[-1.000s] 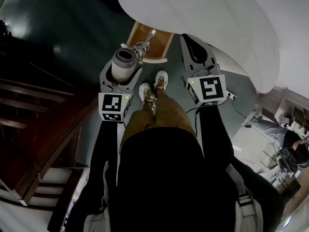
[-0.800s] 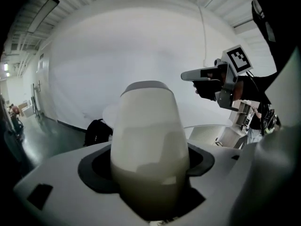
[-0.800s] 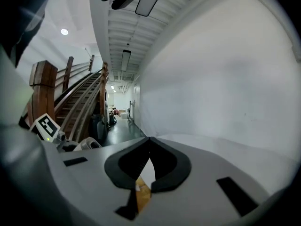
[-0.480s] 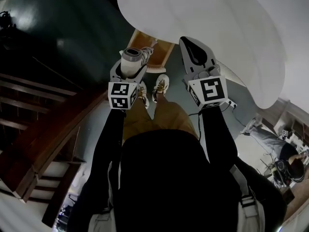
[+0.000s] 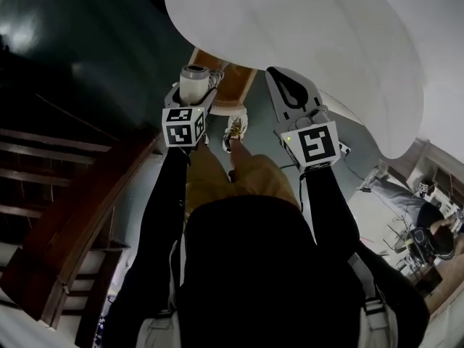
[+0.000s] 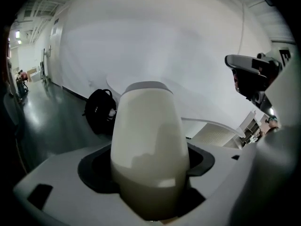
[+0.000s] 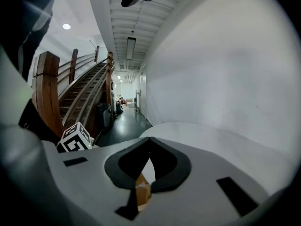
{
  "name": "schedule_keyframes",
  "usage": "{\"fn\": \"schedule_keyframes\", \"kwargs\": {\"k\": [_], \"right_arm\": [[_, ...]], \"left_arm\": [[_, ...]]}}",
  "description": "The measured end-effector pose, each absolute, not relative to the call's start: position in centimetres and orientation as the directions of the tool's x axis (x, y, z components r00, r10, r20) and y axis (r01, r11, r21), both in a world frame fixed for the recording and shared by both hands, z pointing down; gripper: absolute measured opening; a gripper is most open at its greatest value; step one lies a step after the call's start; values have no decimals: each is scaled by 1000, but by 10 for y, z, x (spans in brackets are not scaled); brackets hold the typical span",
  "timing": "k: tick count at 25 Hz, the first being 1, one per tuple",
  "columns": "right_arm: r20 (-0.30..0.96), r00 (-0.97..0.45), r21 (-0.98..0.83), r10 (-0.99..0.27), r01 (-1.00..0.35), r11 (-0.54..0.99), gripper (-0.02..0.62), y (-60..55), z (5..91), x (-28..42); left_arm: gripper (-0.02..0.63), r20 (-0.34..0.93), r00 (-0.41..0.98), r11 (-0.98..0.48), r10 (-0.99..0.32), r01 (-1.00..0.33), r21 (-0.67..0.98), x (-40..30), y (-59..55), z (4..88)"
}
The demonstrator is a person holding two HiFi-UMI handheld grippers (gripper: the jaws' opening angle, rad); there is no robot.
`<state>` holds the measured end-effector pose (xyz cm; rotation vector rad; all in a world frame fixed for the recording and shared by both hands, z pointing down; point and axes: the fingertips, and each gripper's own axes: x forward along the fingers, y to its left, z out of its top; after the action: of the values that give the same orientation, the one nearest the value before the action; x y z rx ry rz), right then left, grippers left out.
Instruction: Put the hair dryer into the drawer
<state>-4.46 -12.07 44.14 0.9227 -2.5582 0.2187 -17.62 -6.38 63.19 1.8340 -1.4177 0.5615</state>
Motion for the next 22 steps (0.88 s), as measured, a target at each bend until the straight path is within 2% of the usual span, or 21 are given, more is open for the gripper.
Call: {"fn": "schedule_keyframes", "kwargs": {"k": [9, 15, 22], "right_arm": [[404, -696, -22, -594, -657, 754, 26, -125, 440, -51], [416, -685, -28, -598, -666, 745, 26, -129, 444, -51], [426, -678, -27, -599, -672, 740, 26, -129, 446, -47]], "left_arm": [[385, 755, 381, -170, -534, -923, 346, -164, -82, 662], [385, 809, 388, -163, -441, -921, 353, -161, -79, 682], [385, 816, 429, -140, -388, -902, 408, -157, -91, 688]]}}
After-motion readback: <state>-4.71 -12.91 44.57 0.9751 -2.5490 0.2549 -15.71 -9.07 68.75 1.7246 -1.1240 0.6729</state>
